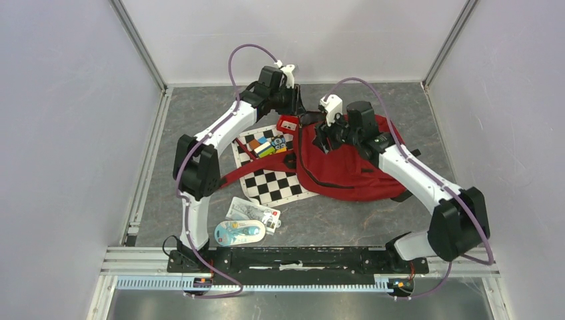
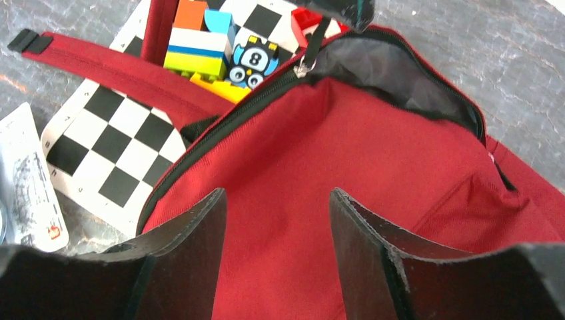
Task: Pack the student bag
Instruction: Zip the student bag at the center of the board.
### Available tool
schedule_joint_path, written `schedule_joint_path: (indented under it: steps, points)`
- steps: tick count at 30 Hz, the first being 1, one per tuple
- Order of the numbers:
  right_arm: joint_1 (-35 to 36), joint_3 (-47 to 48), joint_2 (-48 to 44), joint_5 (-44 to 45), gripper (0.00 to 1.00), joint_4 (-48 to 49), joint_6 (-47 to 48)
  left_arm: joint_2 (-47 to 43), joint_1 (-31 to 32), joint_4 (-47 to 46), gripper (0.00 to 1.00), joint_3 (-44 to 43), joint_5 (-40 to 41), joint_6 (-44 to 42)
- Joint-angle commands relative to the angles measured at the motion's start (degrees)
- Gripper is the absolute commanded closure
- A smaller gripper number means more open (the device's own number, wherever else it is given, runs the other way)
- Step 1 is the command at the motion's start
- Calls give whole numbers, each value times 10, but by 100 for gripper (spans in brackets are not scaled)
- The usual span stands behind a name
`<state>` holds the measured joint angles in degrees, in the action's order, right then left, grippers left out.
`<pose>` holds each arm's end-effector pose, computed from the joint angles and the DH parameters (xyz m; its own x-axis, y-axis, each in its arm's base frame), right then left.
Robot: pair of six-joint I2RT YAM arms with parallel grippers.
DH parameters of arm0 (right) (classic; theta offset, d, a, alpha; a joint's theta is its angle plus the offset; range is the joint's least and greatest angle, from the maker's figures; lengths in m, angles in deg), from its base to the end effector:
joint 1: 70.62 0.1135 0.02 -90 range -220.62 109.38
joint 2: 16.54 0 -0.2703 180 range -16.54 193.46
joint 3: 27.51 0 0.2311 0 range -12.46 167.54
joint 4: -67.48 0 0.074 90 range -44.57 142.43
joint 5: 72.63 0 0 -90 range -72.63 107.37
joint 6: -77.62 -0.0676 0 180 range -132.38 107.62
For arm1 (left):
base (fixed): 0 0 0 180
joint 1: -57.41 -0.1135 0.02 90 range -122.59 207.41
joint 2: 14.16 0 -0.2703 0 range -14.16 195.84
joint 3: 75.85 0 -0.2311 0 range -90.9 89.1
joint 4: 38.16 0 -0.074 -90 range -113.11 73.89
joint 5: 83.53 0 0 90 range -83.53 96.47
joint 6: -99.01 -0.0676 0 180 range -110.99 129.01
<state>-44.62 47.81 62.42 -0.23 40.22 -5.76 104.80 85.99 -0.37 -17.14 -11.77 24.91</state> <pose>0.2766 0.1576 0.2930 -0.3834 -0.3093 -0.8702 -0.6999 0.7121 0.0553 0.4240 -0.2551 0.2792 -0.6758 0.0718 -0.7336 0.5127 0.7609 -0.3978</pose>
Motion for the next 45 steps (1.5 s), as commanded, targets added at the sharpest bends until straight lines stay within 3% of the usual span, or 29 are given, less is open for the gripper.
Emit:
schedule_joint_path:
  steps: [1,4,7,12,16,20,28,34,45]
  points:
    - [-3,58,44,-19,37,80,-20,-58,-4,-25,45,20,73,45]
    - [-6,99,90,-29,37,97,-38,-84,-4,-32,28,38,96,58]
    - [-12,145,137,-29,40,96,-64,-122,-5,-34,17,76,138,72]
    - [-16,187,189,-19,41,94,-114,-207,-5,-61,10,190,213,117]
    - [-16,216,225,-9,44,75,-156,-272,-5,-96,8,295,243,166]
    - [-13,239,251,-1,46,58,-171,-311,-5,-155,6,366,208,182]
    - [0,315,318,38,48,6,-164,-280,0,-204,7,370,78,176]
    - [7,351,343,64,54,-27,-147,-241,7,-212,8,344,41,176]
    - [9,349,334,64,91,-26,-147,-162,25,-199,19,294,44,178]
